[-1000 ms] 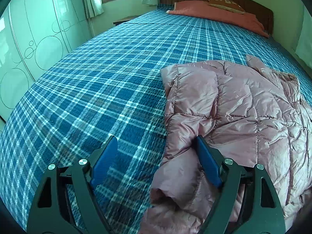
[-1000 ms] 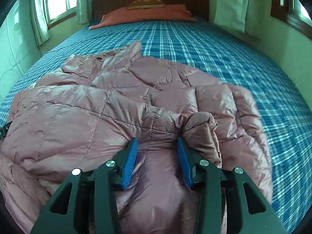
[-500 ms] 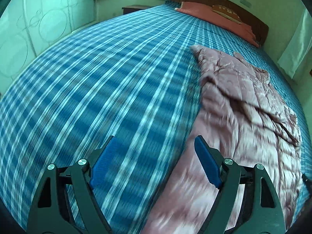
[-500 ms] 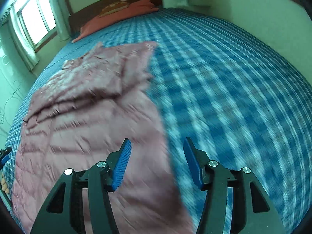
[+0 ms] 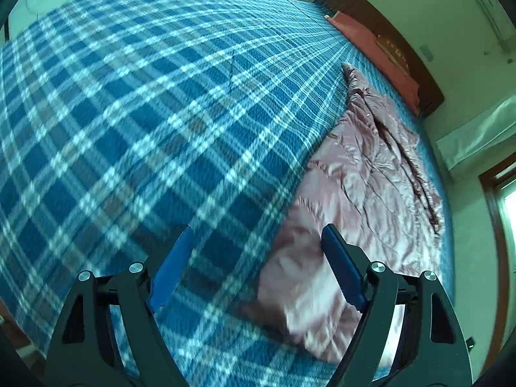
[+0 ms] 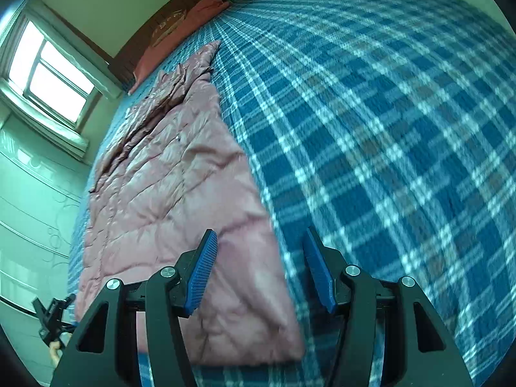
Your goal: Fold large clothes
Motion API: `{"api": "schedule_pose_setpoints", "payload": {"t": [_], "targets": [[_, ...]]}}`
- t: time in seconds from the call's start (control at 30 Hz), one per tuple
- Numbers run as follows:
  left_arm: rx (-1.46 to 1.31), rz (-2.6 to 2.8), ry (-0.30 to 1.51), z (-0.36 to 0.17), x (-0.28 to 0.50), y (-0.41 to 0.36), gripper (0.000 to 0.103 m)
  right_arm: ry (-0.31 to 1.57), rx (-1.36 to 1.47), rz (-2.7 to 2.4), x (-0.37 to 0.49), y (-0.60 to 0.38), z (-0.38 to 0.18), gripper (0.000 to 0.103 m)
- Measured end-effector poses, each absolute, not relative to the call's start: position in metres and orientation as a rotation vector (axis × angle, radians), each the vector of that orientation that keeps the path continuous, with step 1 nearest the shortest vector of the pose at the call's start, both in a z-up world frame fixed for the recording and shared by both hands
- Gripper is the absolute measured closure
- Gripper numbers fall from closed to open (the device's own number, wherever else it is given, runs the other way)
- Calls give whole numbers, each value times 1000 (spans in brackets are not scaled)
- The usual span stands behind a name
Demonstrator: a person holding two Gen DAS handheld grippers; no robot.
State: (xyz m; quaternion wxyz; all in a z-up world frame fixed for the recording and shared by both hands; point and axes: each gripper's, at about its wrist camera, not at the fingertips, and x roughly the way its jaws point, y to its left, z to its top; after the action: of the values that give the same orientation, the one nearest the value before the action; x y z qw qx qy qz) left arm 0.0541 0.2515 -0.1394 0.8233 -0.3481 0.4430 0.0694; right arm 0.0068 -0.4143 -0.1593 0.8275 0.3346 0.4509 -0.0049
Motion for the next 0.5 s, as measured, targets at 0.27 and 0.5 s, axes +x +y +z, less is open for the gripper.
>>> {"api": "schedule_pose_setpoints", "payload": {"t": [0.27, 0.5], "targets": [[-860, 56, 924, -148, 31, 235, 22, 919, 748, 79, -2, -389, -151, 44], [-888, 12, 906, -148, 41, 224, 22, 880, 741, 106, 0, -369, -151, 43]]}}
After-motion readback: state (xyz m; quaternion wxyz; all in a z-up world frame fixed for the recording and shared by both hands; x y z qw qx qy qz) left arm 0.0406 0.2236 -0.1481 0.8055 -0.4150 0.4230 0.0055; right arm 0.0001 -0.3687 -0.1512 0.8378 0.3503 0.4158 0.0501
